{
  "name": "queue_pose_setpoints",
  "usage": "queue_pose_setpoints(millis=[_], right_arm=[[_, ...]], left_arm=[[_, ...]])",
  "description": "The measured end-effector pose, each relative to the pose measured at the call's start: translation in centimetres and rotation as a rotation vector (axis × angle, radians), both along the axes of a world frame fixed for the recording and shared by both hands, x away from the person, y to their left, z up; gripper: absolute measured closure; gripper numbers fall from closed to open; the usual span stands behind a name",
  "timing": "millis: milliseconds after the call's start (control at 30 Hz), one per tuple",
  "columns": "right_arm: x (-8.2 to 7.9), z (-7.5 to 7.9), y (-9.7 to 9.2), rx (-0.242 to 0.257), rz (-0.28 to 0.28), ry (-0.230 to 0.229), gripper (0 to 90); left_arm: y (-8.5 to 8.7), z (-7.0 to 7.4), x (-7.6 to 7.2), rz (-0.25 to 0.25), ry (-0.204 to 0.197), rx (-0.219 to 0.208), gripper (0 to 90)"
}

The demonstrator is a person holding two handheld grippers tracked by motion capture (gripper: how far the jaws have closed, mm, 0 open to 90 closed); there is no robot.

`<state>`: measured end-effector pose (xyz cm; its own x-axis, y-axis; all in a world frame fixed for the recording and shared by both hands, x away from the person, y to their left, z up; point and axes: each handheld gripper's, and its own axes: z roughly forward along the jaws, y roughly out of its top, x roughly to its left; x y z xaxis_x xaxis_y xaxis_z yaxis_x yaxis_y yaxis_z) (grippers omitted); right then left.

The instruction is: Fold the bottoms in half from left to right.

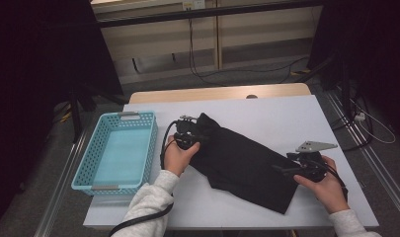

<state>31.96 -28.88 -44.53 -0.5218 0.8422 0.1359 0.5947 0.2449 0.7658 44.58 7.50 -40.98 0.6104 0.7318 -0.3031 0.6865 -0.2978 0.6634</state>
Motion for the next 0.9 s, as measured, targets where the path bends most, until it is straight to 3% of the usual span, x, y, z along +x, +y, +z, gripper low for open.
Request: queue_pose_setpoints(millis=[233, 467, 900], right_arm=[[-0.1, 0.2, -0.2, 0.022, -0.014, -0.011, 22.5], [-0.1, 0.2, 0.2, 0.025, -0.001, -0.017, 21.6], [-0.3, 0.4, 0.2, 0.024, 0.001, -0.022, 20.9]], left_arm=[[0.2, -0.1, -0.7, -0.006, -0.020, -0.053, 84.0], [0.0, -0.5, -1.1, -0.034, -0.004, -0.106, 83.9], [-0.6, -0.7, -1.3, -0.052, -0.007, -0.112, 83.6]])
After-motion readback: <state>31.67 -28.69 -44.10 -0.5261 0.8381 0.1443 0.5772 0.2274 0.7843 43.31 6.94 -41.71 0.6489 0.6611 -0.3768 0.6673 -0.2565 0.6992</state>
